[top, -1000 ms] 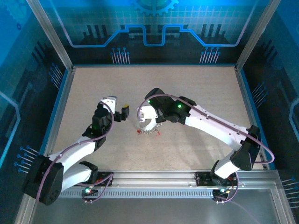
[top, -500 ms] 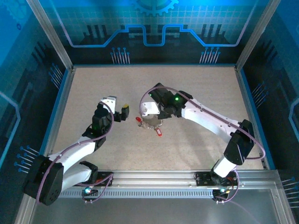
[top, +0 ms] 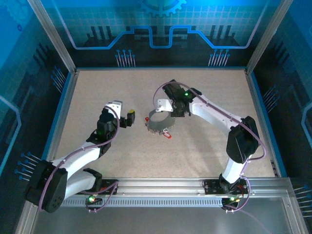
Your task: Put the keys on the keyring
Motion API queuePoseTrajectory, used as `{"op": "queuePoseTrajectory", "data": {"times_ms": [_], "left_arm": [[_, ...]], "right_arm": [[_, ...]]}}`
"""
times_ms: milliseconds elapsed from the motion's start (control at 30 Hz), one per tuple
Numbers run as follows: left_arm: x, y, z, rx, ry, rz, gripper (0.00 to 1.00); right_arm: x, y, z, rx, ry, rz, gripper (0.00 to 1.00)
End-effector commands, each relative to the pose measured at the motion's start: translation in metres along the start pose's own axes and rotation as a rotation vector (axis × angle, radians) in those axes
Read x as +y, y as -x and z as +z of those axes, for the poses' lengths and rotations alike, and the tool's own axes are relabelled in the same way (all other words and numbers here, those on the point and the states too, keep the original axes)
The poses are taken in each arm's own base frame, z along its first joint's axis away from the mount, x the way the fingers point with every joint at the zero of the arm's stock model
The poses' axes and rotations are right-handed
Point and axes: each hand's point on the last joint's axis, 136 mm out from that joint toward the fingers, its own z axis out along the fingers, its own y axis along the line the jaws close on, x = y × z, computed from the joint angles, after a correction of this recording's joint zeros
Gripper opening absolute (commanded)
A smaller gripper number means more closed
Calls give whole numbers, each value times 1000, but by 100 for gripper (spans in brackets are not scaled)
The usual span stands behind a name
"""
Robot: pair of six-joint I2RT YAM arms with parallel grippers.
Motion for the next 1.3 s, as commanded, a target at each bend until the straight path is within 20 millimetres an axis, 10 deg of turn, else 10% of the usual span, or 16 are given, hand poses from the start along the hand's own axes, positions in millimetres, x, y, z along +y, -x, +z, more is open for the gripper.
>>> {"op": "queuePoseTrajectory", "data": {"times_ms": [0,567,1267], "left_arm": [[0,8,3,-21,-5,3,99],[0,8,7,-14,-13,16,99],[8,6,12,7,19,62,99]], "right_arm": [[1,-13,20,17,30,20,0],[5,-90,107,151,166,155,0],[-11,-168,115,266,63,322,31]]}}
